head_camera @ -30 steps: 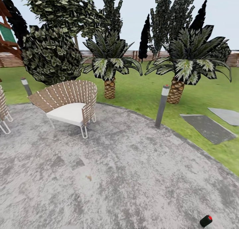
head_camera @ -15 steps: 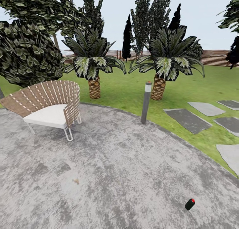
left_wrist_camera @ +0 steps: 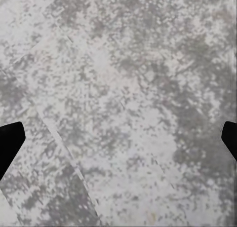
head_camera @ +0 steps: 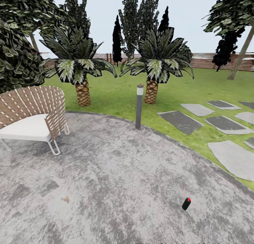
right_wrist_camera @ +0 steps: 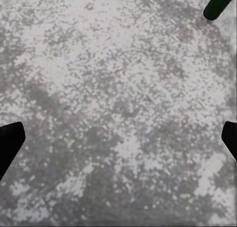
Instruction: Pick up the pesticide atomizer in the garden and spray insectifuge to fully cover both potted plants in the garden.
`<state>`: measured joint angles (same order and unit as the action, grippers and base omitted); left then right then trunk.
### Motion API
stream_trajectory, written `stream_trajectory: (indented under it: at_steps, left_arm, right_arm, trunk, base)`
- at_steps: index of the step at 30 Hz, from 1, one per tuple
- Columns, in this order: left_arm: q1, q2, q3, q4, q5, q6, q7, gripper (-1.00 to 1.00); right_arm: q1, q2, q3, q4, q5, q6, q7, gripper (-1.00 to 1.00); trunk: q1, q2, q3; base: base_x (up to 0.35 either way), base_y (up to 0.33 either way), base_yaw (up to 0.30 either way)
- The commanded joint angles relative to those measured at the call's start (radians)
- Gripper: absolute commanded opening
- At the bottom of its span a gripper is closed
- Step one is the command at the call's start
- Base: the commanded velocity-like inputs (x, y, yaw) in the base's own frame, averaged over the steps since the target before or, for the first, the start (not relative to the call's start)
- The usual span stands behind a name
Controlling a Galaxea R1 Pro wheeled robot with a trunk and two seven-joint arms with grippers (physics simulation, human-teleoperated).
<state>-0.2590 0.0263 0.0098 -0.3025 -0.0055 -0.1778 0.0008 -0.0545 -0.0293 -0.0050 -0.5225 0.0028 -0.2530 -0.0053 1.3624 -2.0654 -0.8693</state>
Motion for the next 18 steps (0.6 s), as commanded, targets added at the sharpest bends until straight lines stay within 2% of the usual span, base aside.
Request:
stream_trajectory:
  at_steps: [1,6,18]
  left_arm:
    - [0.000,0.000,0.001,0.000,-0.001,-0.003,0.000,1.00]
    - [0.000,0.000,0.001,0.000,-0.001,-0.003,0.000,1.00]
    - [0.000,0.000,0.001,0.000,-0.001,-0.003,0.001,1.00]
  right_arm:
    - [-0.001,0.000,0.000,0.001,0.000,-0.003,-0.001,1.00]
    - [-0.001,0.000,0.000,0.001,0.000,-0.004,-0.001,1.00]
    - [-0.001,0.000,0.000,0.001,0.000,-0.005,-0.001,1.00]
  trunk:
    - [0.004,-0.008,-0.004]
    - [0.023,-0.043,-0.020]
    - [0.069,-0.127,-0.057]
  base:
    - [0.000,0.000,-0.276]
    - [0.000,0.000,-0.144]
    - [0.000,0.000,-0.008]
